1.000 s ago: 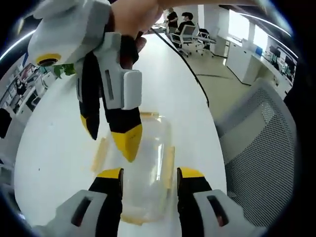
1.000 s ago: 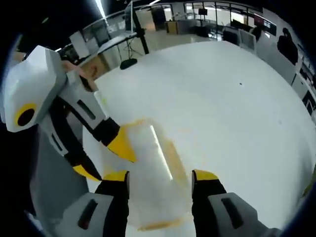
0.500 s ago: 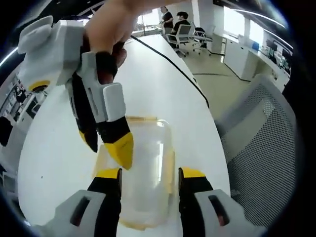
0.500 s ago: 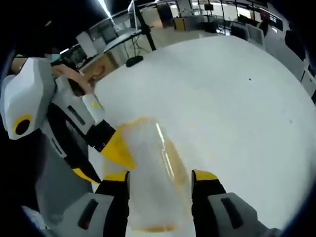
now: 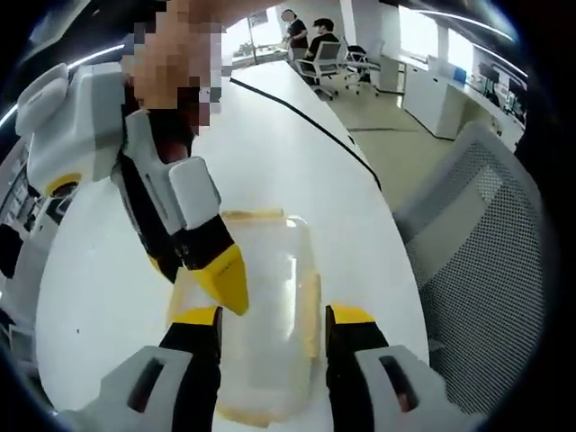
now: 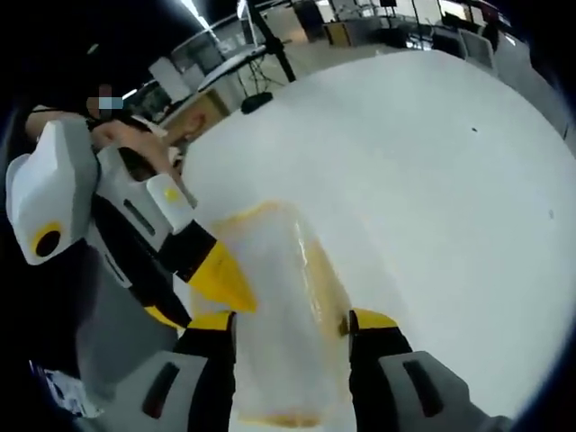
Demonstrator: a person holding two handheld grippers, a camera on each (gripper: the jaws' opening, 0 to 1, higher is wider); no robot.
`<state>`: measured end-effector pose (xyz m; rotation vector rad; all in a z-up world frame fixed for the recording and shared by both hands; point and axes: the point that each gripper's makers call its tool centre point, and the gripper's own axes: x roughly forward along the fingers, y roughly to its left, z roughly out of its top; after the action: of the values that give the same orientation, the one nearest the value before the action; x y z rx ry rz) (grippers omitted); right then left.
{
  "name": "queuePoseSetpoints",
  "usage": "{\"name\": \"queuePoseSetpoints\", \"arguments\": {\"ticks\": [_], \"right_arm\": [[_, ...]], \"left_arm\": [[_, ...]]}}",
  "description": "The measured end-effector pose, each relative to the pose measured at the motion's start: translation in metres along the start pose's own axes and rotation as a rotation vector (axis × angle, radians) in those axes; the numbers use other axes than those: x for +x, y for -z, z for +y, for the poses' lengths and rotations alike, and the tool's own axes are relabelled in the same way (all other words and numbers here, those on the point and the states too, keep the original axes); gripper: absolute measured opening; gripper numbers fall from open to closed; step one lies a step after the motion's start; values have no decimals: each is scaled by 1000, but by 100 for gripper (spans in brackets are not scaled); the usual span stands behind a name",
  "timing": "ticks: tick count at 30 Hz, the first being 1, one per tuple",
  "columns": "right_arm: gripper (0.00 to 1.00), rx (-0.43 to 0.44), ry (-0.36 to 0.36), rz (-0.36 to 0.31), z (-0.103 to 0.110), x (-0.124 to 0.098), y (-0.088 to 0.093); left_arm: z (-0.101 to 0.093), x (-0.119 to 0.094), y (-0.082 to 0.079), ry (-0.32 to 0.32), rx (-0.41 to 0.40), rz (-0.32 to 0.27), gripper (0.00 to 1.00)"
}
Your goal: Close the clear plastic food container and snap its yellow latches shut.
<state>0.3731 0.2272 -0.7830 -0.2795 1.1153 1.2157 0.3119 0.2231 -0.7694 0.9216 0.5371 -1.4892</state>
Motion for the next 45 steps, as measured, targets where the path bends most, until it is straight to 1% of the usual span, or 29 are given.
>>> {"name": "queuePoseSetpoints", "arguments": {"ticks": [6, 8, 9, 14, 15, 17, 20, 25, 32, 40, 41, 42, 43, 44, 45], "right_arm": [[48, 0, -17, 18, 0, 2, -1], [48, -15, -19, 34, 1, 2, 0], [48, -8, -19, 41, 1, 3, -1], [47, -11, -29, 57, 1, 3, 1], [47, -28, -33, 64, 1, 3, 2], [47, -27, -35, 73, 0, 4, 2], [46, -33, -42, 77, 1, 3, 2], [46, -29, -48, 89, 1, 4, 2], [45, -38, -54, 149, 1, 5, 2], [43, -36, -70, 223, 4, 7, 5], [42, -32, -122, 197, 13, 13, -1], [42, -32, -93, 234, 7, 8, 3], [42, -54, -96, 237, 6, 8, 3], [42, -36, -91, 244, 6, 7, 4], [42, -43, -93, 252, 6, 7, 5]], "left_arm": [[-1, 1, 2, -14, 40, -1, 44], [-1, 2, 3, -22, 58, -8, 44], [-1, 2, 3, -24, 61, -10, 44], [0, 3, 3, -34, 54, -22, 44], [0, 4, 3, -38, 53, -23, 44], [-1, 4, 3, -53, 50, -23, 44], [0, 5, 4, -64, 64, -26, 44], [1, 5, 4, -76, 64, -18, 43], [1, 5, 4, -74, 60, -15, 43], [1, 6, 5, -85, 70, 4, 41], [4, 4, 7, -97, 103, 23, 40], [2, 5, 7, -91, 87, 21, 40], [3, 5, 7, -89, 78, 14, 40], [2, 5, 6, -84, 75, 12, 40], [1, 6, 6, -84, 76, 12, 40]]}}
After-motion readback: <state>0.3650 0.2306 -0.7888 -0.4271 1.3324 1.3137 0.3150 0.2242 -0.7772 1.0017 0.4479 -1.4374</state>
